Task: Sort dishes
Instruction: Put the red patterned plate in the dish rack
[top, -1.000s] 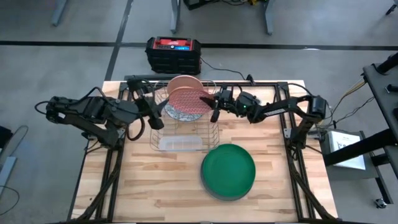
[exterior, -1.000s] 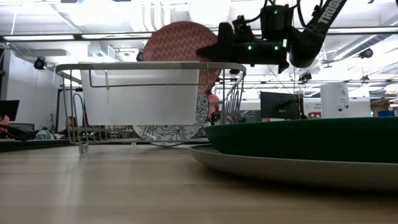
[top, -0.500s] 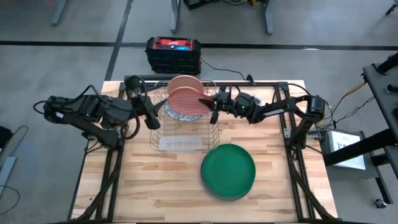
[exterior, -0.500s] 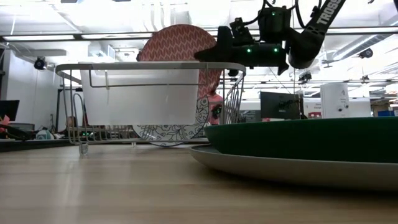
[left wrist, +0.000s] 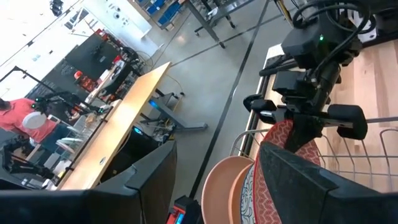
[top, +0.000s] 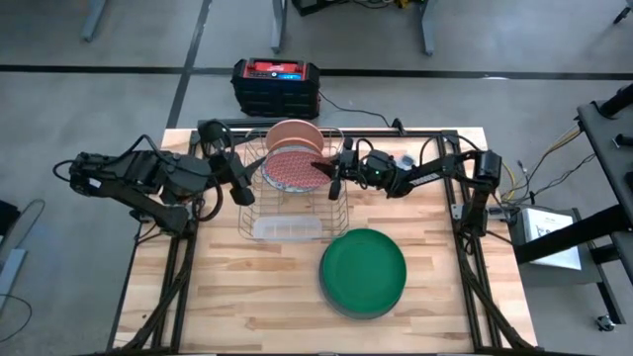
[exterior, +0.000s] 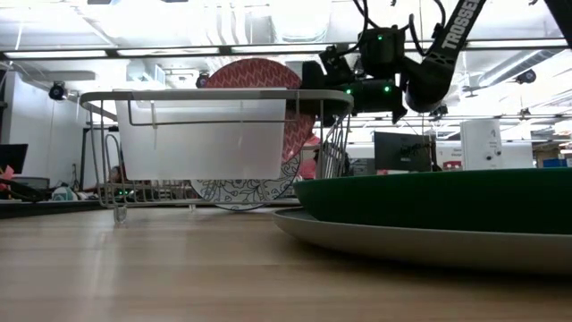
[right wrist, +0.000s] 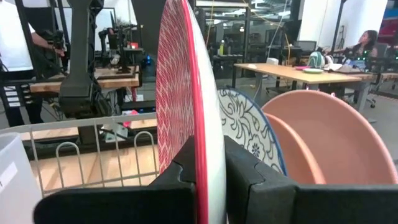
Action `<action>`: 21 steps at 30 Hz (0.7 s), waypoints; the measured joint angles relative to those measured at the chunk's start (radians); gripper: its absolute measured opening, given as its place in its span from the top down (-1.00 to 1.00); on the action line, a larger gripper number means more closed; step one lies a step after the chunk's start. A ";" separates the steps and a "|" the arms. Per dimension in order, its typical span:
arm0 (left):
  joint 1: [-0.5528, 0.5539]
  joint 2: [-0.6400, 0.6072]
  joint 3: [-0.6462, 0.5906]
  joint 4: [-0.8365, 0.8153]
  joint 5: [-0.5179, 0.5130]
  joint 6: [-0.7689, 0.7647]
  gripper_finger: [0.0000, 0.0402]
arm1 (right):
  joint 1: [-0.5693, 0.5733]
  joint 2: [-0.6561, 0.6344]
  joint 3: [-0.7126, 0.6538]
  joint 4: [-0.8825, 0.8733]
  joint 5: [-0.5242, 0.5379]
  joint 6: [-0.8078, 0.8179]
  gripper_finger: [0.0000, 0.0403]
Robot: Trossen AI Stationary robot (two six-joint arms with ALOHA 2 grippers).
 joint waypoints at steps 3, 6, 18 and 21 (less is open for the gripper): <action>0.000 0.000 0.000 -0.002 0.000 0.000 -0.09 | 0.001 0.013 0.012 -0.003 -0.004 0.008 0.91; 0.000 0.001 0.000 -0.002 0.000 0.000 -0.09 | 0.006 0.013 0.021 -0.003 -0.004 -0.002 0.91; 0.002 0.002 -0.032 -0.003 0.000 -0.002 -0.09 | 0.030 0.010 0.032 -0.072 -0.031 0.011 0.91; 0.002 0.002 -0.036 -0.002 0.000 -0.003 -0.09 | 0.034 0.010 0.030 -0.101 -0.039 0.001 0.91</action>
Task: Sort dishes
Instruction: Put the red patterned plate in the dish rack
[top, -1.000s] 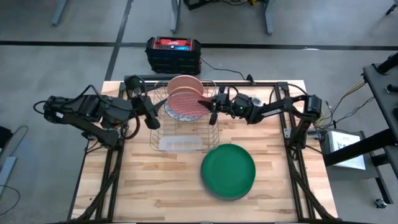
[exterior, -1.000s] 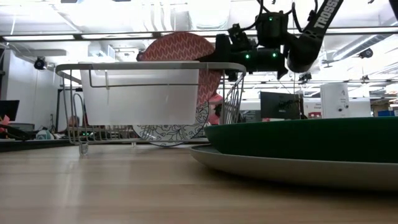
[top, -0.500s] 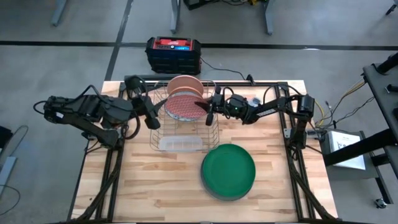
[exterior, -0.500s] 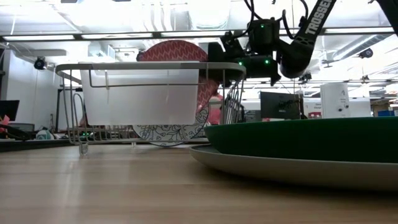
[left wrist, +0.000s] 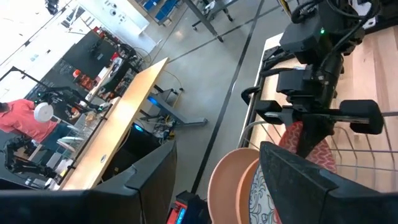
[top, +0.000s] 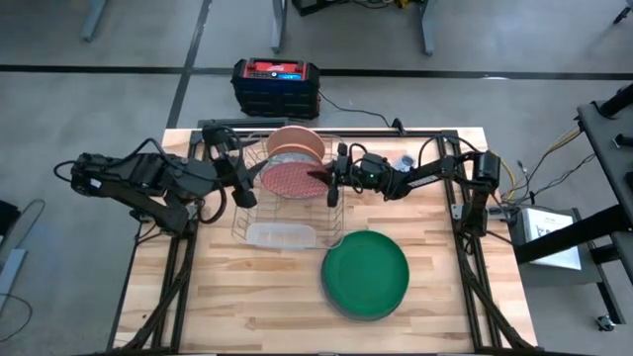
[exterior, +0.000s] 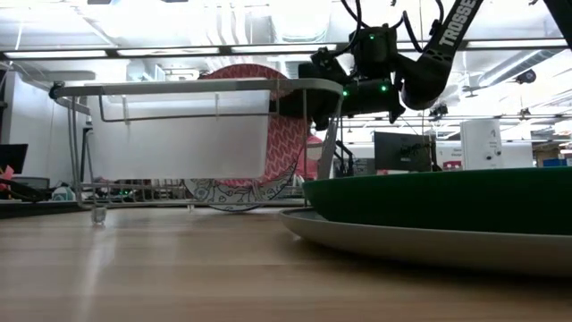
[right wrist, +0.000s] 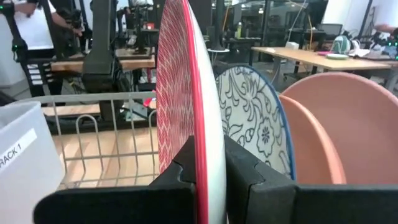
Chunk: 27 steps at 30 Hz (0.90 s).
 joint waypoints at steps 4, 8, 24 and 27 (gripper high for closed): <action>0.000 0.000 -0.003 0.000 0.000 -0.001 -0.09 | 0.000 -0.005 0.008 0.005 0.001 -0.015 0.91; 0.000 0.000 -0.003 0.000 -0.001 -0.008 -0.09 | 0.002 -0.014 0.032 0.014 0.001 -0.034 0.91; 0.000 -0.005 -0.003 0.000 -0.008 -0.023 -0.09 | 0.063 -0.021 0.080 -0.101 0.002 -0.018 0.91; 0.000 -0.005 -0.003 0.000 -0.008 -0.023 -0.09 | 0.070 -0.021 0.081 -0.115 0.028 -0.023 0.91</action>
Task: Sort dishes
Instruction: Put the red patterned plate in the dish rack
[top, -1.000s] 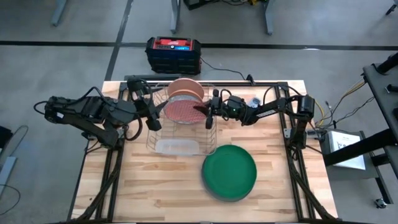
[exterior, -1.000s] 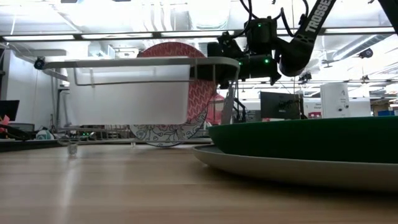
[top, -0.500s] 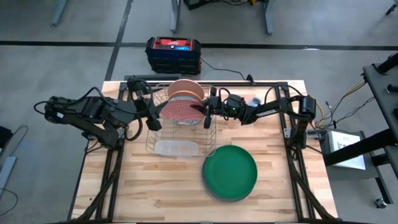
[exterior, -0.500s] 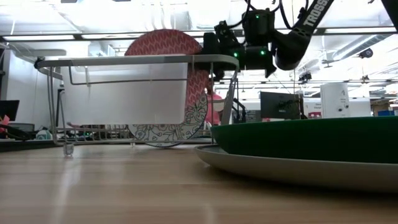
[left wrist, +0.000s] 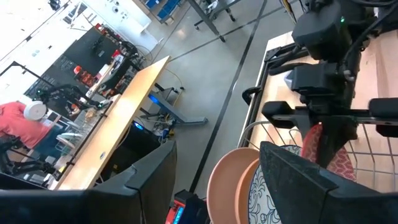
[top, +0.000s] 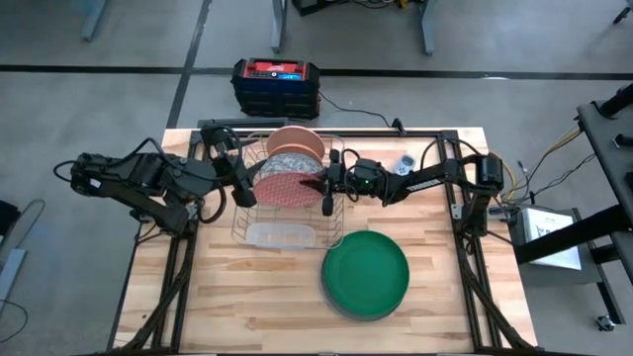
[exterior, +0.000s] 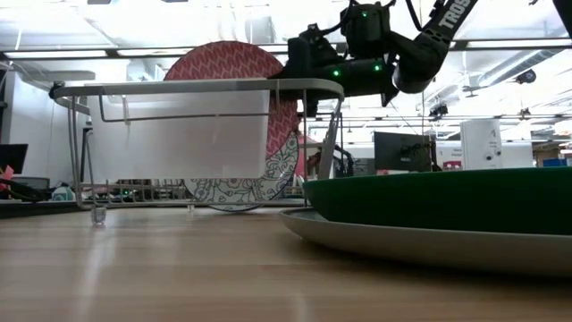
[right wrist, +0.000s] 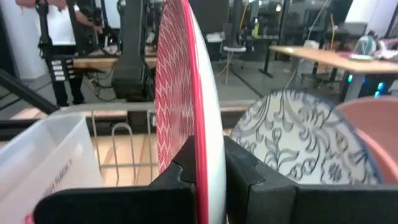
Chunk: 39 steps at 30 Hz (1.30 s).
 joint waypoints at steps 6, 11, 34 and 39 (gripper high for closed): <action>0.000 0.000 0.000 0.000 0.000 -0.004 -0.09 | 0.000 0.004 0.000 -0.043 0.001 -0.013 0.91; 0.000 0.000 -0.007 0.000 0.000 -0.010 -0.09 | -0.001 0.013 0.000 -0.093 0.034 -0.021 0.91; 0.000 -0.002 -0.025 -0.060 0.000 -0.078 -0.09 | -0.004 -0.023 0.000 -0.182 0.040 0.029 0.49; 0.000 -0.002 -0.026 -0.077 0.000 -0.108 -0.09 | -0.004 -0.087 0.000 -0.301 0.064 0.059 0.39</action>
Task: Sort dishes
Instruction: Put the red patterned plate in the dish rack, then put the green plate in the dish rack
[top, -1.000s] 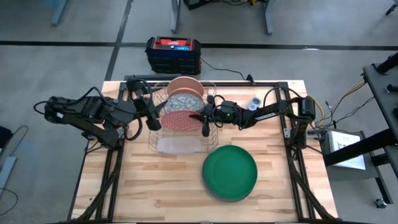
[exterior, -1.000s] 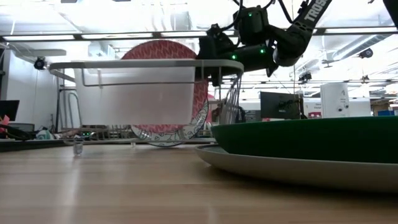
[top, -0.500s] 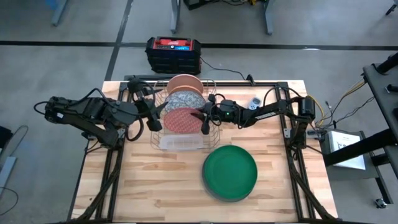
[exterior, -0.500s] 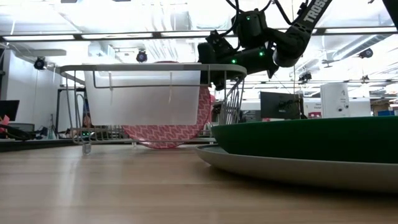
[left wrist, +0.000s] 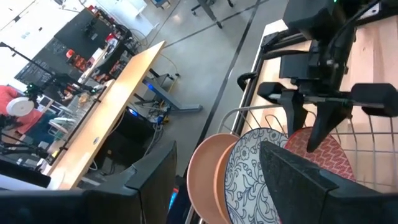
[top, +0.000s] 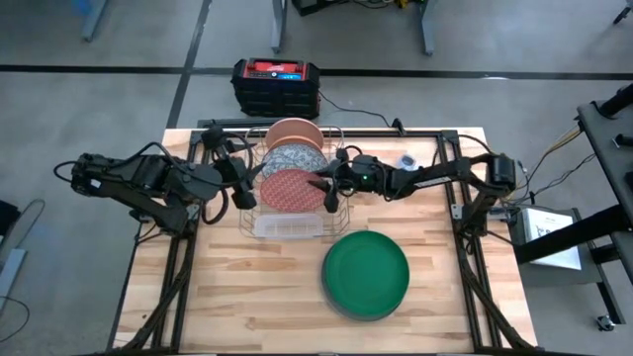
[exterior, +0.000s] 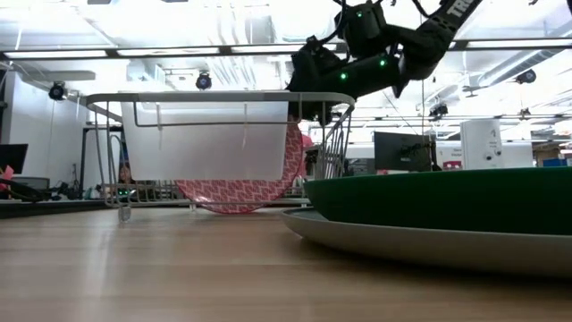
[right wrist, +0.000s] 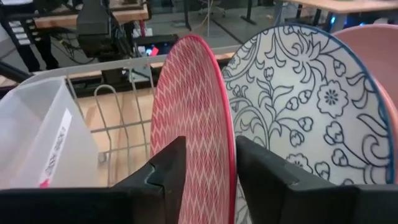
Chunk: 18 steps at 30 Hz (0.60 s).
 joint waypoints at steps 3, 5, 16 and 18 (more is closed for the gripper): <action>0.000 0.002 0.000 -0.001 0.000 -0.001 -0.09 | 0.001 -0.037 0.000 -0.069 -0.001 0.002 0.32; 0.000 0.002 0.000 -0.001 0.000 -0.002 -0.09 | 0.001 -0.060 0.000 -0.107 -0.001 0.007 0.27; 0.000 0.008 -0.001 -0.053 0.008 -0.032 -0.09 | 0.003 -0.243 -0.001 -0.411 0.054 0.014 0.09; 0.000 0.009 -0.001 -0.055 0.008 -0.032 -0.09 | 0.005 -0.284 -0.001 -0.494 0.055 0.024 0.09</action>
